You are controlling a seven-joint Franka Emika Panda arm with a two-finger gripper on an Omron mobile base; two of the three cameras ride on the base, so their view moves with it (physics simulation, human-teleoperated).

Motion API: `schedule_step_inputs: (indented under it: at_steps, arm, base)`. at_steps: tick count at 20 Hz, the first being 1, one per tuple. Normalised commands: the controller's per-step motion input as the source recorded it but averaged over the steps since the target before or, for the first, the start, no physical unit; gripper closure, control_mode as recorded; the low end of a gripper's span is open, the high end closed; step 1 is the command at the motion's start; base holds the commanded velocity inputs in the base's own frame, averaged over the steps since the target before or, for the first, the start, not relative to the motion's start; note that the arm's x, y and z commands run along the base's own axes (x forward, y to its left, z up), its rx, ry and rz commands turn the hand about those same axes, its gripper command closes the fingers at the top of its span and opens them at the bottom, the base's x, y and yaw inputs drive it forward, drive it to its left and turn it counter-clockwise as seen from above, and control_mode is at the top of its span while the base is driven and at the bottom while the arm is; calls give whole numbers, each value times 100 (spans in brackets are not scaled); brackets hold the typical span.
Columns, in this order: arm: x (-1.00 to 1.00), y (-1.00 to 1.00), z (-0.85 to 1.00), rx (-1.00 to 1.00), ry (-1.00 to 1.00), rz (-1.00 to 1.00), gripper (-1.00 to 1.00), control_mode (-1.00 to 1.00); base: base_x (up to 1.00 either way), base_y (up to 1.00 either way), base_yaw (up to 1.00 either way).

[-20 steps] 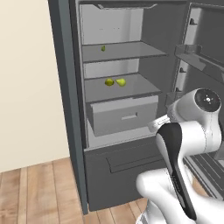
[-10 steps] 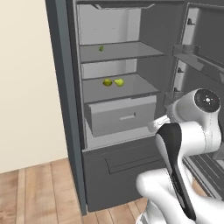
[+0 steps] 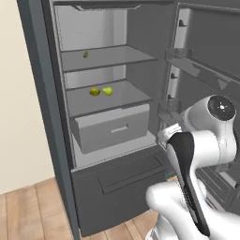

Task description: Place the pear in the correct fridge rack based on whether it is a fruit or vegetable. Finally, close the fridge door.

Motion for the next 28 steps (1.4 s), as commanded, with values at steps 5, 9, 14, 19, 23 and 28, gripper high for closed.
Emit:
schedule_step_inputs:
  at_steps: [5, 9, 14, 19, 23, 28]
  arm:
    - [0, 0, 0, 0, 0, 0, -100, 100]
    - [0, 0, 0, 0, 0, 0, -100, 100]
    - [0, 0, 0, 0, 0, 0, -100, 100]
    - [0, 0, 0, 0, 0, 0, -100, 100]
    - [0, 0, 0, 0, 0, 0, -100, 100]
    - [0, 0, 0, 0, 0, 0, -100, 100]
  base:
    - [-16, 69, -30]
    - [-29, 82, -14]
    - [-29, 83, -13]
    - [0, 100, -5]
    - [12, 96, -7]
    - [-6, 15, -12]
